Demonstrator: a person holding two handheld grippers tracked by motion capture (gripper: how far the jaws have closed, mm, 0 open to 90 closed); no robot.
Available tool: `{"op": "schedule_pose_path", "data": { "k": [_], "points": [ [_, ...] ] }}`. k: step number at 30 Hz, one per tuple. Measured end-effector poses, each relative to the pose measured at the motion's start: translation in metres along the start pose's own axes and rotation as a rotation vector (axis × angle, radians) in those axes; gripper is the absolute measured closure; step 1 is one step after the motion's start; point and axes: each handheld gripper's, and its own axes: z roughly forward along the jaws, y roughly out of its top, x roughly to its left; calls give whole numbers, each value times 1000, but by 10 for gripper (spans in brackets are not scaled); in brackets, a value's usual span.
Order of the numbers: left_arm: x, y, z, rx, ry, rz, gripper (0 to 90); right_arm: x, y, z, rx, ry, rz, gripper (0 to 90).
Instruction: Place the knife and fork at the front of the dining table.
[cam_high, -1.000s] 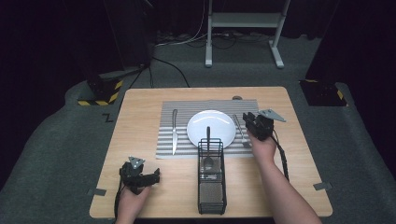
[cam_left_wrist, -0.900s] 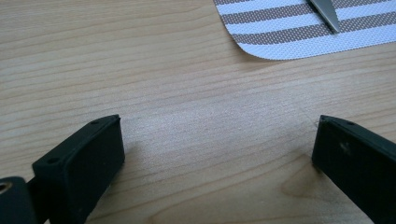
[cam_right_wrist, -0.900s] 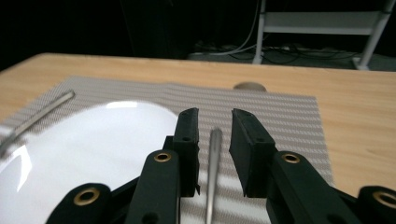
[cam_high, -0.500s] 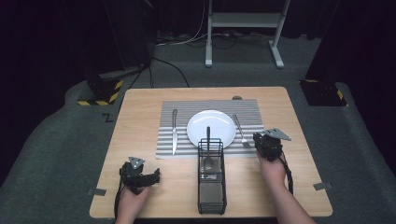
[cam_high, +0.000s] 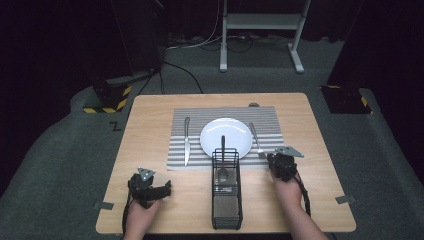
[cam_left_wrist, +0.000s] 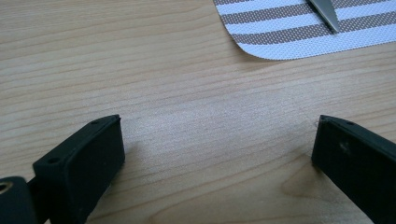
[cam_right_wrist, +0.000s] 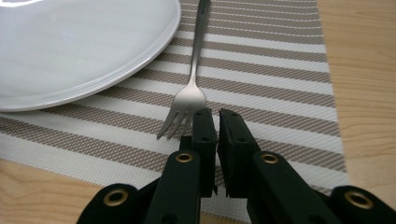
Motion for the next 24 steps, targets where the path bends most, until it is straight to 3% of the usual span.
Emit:
{"op": "schedule_pose_path", "data": {
  "k": [5,11,16,20,24],
  "points": [
    [0,0,0,1,1,2,29,11,-3,4,1,12,-10,835],
    [0,0,0,0,-1,2,28,9,-4,-1,-40,21,0,759],
    [0,0,0,1,0,2,28,6,-5,-11,-132,57,5,553],
    [0,0,0,1,0,1,28,8,-7,-20,-210,57,-40,423],
    [0,0,0,1,2,1,27,9,-8,-32,-274,83,-54,326]
  ]
}}
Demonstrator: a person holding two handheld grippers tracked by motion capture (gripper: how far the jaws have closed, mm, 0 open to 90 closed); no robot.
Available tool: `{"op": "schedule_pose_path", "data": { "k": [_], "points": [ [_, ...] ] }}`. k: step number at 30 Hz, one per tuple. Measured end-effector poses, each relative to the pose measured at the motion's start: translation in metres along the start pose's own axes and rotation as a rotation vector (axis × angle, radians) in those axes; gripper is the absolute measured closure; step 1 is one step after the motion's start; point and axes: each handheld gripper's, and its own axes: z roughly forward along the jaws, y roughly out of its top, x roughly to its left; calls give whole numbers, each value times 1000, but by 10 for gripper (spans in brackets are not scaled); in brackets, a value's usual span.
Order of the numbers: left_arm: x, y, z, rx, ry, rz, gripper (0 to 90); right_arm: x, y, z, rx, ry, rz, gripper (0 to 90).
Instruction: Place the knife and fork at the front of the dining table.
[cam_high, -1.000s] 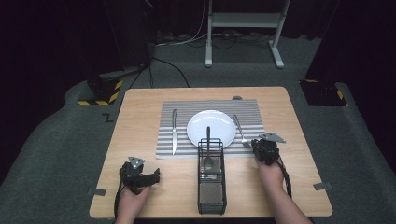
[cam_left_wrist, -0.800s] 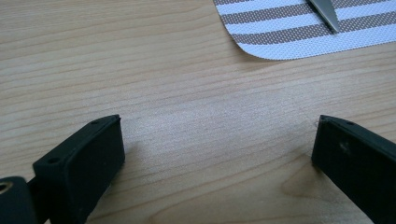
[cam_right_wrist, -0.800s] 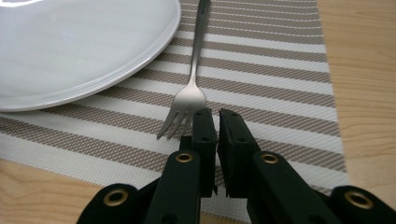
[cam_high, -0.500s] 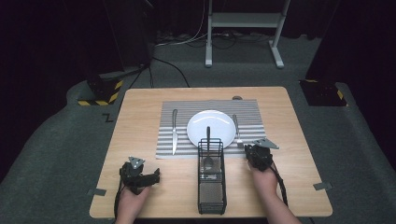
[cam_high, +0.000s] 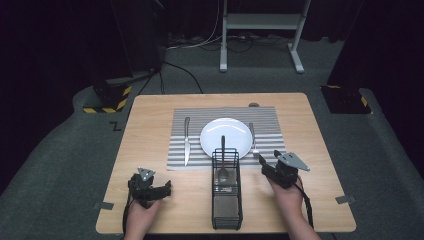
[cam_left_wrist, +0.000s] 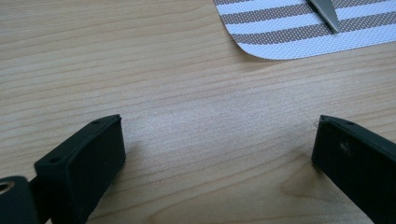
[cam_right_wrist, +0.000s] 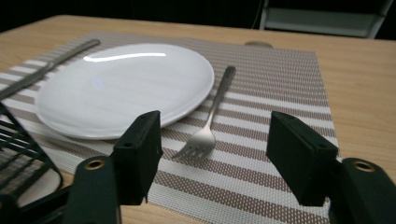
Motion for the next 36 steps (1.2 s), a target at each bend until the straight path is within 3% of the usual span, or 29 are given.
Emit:
{"op": "schedule_pose_path", "data": {
  "k": [5,10,17,28,36],
  "points": [
    [0,0,0,0,-3,0,24,3,8,-16,-79,33,-5,261],
    [0,0,0,0,-2,-1,24,9,23,-34,-178,100,41,262],
    [0,0,0,0,-1,-1,24,29,42,-53,-270,174,32,298],
    [0,0,0,0,-3,0,24,59,69,-46,-291,239,14,306],
    [0,0,0,0,-3,1,24,81,92,-29,-298,294,-27,410]
  ]
}}
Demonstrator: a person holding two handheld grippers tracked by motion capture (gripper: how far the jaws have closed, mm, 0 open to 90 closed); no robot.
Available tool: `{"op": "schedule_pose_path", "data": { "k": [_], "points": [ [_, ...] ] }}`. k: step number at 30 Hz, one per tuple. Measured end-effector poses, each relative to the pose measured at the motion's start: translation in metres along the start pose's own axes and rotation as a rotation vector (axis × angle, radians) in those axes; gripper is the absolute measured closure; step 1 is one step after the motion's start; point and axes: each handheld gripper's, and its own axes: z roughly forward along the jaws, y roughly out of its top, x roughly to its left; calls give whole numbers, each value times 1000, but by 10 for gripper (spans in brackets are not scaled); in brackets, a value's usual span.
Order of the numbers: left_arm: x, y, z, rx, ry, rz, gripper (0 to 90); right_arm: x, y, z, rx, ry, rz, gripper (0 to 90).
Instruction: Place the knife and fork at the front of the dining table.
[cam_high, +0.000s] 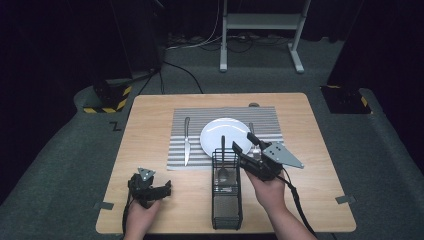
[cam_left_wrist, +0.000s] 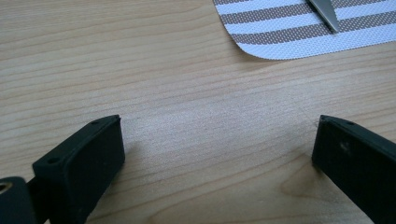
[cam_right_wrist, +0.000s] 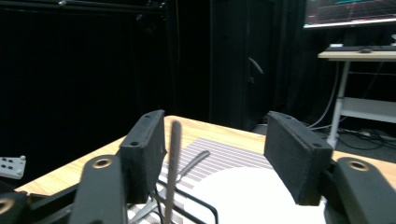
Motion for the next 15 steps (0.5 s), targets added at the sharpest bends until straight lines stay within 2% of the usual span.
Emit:
{"op": "schedule_pose_path", "data": {
  "k": [7,15],
  "points": [
    [0,0,0,1,-2,2,25,10,1,24,45,39,-18,515],
    [0,0,0,0,-3,3,25,13,-5,42,102,55,-41,632]
  ]
}}
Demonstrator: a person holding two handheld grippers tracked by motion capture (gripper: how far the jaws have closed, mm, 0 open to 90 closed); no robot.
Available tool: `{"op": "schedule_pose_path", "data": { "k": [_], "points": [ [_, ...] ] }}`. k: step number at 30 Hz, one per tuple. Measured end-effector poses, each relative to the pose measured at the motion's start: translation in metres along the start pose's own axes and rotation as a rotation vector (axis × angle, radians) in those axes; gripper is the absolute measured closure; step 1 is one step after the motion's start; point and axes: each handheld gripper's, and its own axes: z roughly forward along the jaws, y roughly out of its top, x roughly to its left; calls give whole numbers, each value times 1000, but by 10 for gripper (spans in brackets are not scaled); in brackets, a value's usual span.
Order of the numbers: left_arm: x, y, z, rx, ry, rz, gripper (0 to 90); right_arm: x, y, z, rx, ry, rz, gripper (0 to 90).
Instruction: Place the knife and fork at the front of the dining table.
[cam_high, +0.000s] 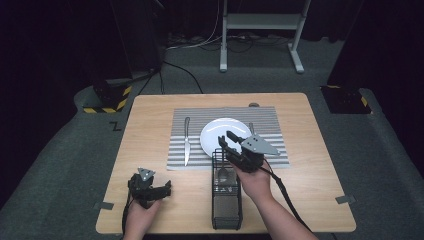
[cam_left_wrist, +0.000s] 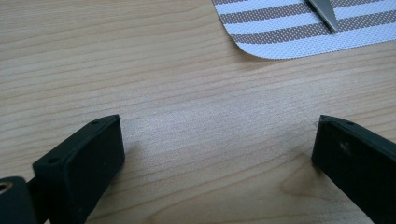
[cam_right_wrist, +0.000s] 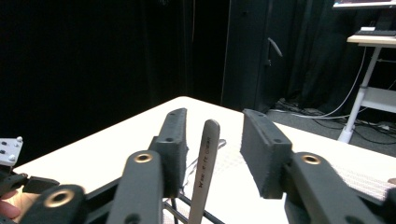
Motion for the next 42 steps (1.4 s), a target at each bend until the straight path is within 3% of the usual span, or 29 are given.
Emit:
{"op": "schedule_pose_path", "data": {
  "k": [11,18,25,29,34,42],
  "points": [
    [0,0,0,0,0,0,25,-1,-5,8,25,24,-2,771],
    [0,0,0,0,0,0,25,-2,-6,6,7,44,1,853],
    [0,0,0,0,0,0,25,0,-7,1,-16,79,11,873],
    [0,0,0,0,0,0,26,3,-4,-5,-39,77,-8,879],
    [0,0,0,0,0,0,27,5,4,-13,-72,84,4,880],
    [0,0,0,0,0,1,27,11,26,-37,-172,94,10,880]
  ]
}}
